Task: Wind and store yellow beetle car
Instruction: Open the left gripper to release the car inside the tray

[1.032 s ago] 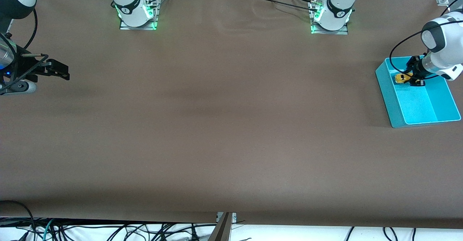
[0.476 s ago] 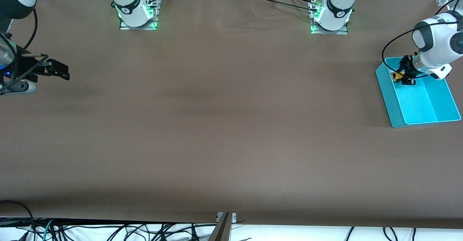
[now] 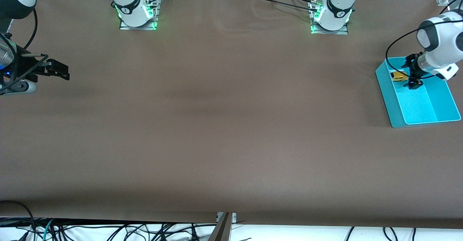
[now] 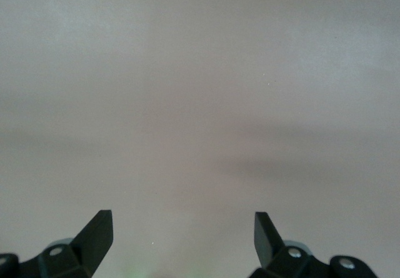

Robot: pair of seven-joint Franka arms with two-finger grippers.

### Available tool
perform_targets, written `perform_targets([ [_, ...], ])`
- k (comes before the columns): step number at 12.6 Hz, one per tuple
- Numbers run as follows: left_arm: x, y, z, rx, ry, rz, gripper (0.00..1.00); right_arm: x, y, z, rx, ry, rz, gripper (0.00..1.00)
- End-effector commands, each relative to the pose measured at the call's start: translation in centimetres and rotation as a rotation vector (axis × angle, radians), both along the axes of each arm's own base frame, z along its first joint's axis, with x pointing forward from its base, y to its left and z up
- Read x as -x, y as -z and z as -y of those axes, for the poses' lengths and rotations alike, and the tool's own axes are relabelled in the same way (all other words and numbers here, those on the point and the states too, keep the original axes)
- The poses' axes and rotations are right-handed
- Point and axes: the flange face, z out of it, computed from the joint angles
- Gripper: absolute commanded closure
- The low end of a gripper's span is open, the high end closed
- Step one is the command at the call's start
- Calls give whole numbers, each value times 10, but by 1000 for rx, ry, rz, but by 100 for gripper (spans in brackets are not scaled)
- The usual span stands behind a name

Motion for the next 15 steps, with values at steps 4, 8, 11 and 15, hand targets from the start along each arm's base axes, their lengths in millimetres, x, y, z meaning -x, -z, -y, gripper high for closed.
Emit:
perform_targets([
  [4,-69,-124,22,7,30,-113,0,2,-2,-1,-12,14,8,0],
  [8,-127,-206,90,94,86,-51,0,2,-2,-1,-14,14,8,0],
  [11,-171,-263,189,103,263,66,0,2,-2,-2,-14,12,8,0],
  [15,-169,-288,289,31,578,64,0,2,-2,-2,-14,12,8,0],
])
